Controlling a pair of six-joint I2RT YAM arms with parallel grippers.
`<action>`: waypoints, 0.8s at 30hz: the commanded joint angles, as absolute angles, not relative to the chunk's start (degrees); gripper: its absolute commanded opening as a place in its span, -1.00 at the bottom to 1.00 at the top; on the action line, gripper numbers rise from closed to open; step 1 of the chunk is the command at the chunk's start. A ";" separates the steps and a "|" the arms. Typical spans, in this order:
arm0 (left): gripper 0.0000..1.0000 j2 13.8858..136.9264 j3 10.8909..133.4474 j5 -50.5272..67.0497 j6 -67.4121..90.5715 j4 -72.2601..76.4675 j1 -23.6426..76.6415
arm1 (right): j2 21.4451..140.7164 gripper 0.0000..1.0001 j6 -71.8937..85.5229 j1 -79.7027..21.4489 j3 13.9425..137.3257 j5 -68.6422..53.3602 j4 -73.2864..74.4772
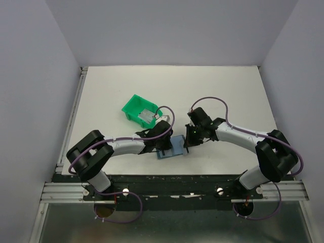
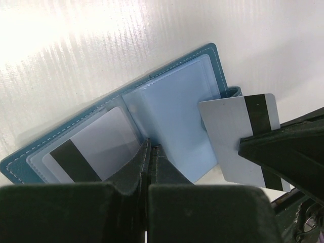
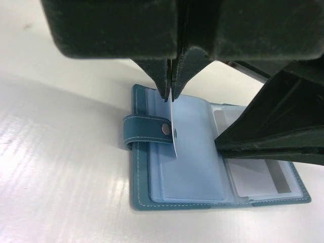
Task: Put the credit cards into the card holder
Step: Turn over the card slot in the card holder.
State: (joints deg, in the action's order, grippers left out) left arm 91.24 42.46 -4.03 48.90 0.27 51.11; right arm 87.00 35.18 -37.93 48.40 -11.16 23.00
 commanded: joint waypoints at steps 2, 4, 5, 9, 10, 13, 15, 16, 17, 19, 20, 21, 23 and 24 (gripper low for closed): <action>-1.00 94.48 40.78 -2.72 47.99 -2.20 51.07 | 86.84 -0.99 31.03 -38.32 51.85 -0.89 33.74; -1.00 94.74 40.78 -2.55 47.90 -2.11 51.06 | 86.57 -0.99 30.68 -38.23 53.34 2.71 36.90; -1.00 94.83 40.69 -2.46 47.99 -1.94 51.06 | 86.57 -0.99 30.41 -38.32 54.31 4.29 38.39; -1.00 95.45 40.78 -2.02 47.99 -1.58 51.15 | 86.57 -0.99 29.62 -38.32 55.72 6.86 41.31; -1.00 95.54 40.69 -2.02 47.90 -1.32 51.15 | 86.49 -0.99 29.62 -38.32 55.72 6.59 41.31; -1.00 95.71 40.61 -1.85 47.99 -1.14 51.06 | 86.57 -1.00 29.44 -38.32 55.11 5.10 40.26; -1.00 95.71 40.52 -1.76 47.99 -1.14 51.06 | 86.22 -0.99 29.36 -38.41 54.41 3.09 38.68; -1.00 95.71 40.52 -1.76 47.90 -1.06 51.06 | 85.87 -0.99 29.44 -38.32 53.80 2.03 37.54; -1.00 95.71 40.43 -1.76 47.90 -0.97 51.06 | 85.26 -0.99 29.36 -38.32 53.18 0.98 36.22; -1.00 95.89 40.60 -1.58 47.90 -0.97 51.07 | 83.85 -0.99 29.62 -38.32 52.21 0.44 34.55; -1.00 95.89 40.61 -1.50 47.90 -0.97 51.15 | 82.89 -0.99 29.88 -38.23 51.77 0.44 33.76; -1.00 95.89 40.61 -1.41 47.90 -0.88 51.07 | 81.84 -0.99 30.06 -38.23 51.25 0.44 32.71; -1.00 96.06 40.78 -1.32 47.81 -0.79 51.06 | 79.03 -0.99 30.50 -38.32 49.67 0.35 30.77; -1.00 96.06 40.69 -1.41 47.81 -0.79 51.15 | 77.88 -0.99 30.76 -38.32 49.05 0.44 29.98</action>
State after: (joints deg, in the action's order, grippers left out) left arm 92.97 42.46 -2.39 48.90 4.27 51.07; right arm 83.00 30.37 -38.20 51.51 0.84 34.26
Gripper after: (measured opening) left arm 0.022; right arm 0.009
